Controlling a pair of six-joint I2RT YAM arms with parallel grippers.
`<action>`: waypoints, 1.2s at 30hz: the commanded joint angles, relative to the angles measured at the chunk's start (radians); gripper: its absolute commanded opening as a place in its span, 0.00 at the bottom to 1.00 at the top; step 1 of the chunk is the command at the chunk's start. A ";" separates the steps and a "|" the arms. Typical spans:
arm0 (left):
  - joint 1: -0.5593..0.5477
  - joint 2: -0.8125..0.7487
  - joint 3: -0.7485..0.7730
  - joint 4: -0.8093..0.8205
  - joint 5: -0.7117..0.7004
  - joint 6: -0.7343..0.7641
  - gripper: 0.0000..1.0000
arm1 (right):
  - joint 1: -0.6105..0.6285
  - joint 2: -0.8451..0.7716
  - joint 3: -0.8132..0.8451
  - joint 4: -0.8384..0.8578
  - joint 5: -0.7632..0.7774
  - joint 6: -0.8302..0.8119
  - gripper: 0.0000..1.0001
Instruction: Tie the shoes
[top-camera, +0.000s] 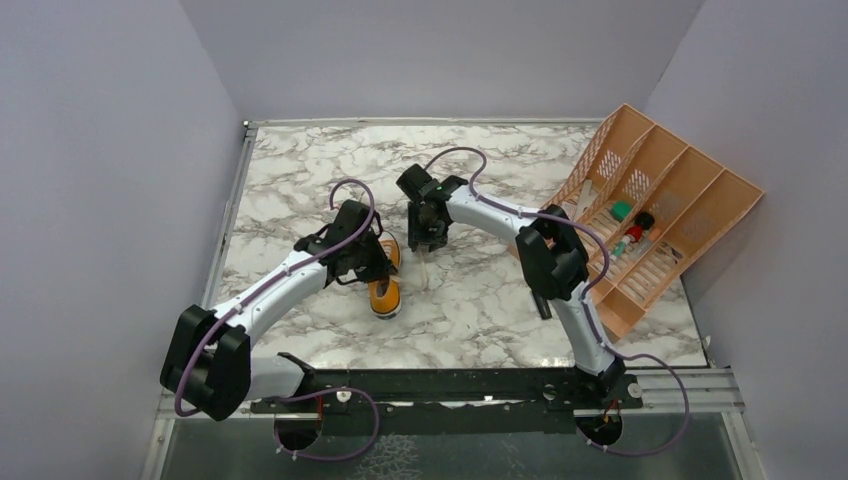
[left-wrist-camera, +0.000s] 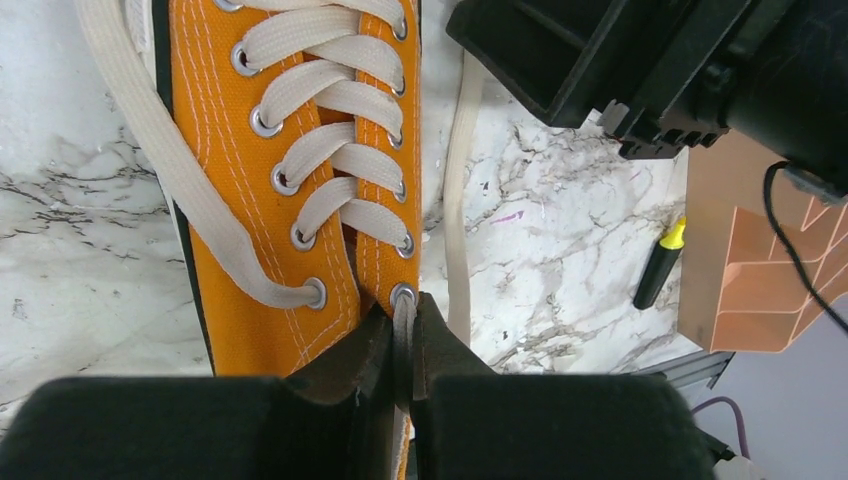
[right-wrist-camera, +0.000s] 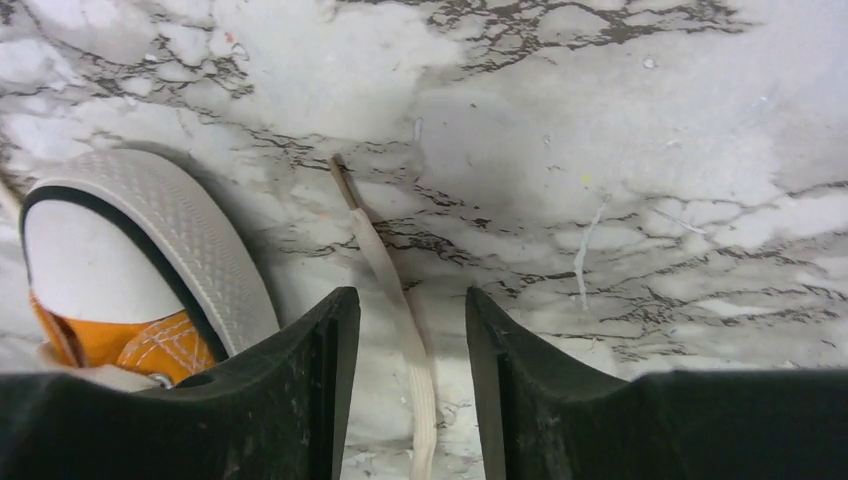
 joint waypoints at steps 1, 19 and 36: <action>0.002 -0.006 -0.007 0.069 0.042 0.021 0.04 | 0.033 0.040 -0.070 -0.054 0.180 -0.023 0.39; -0.065 0.016 0.030 0.109 0.188 0.111 0.77 | -0.162 -0.741 -0.625 0.240 0.000 -0.341 0.01; 0.294 0.013 0.035 0.033 0.261 0.324 0.99 | -0.164 -0.848 -0.663 0.240 -0.125 -0.308 0.01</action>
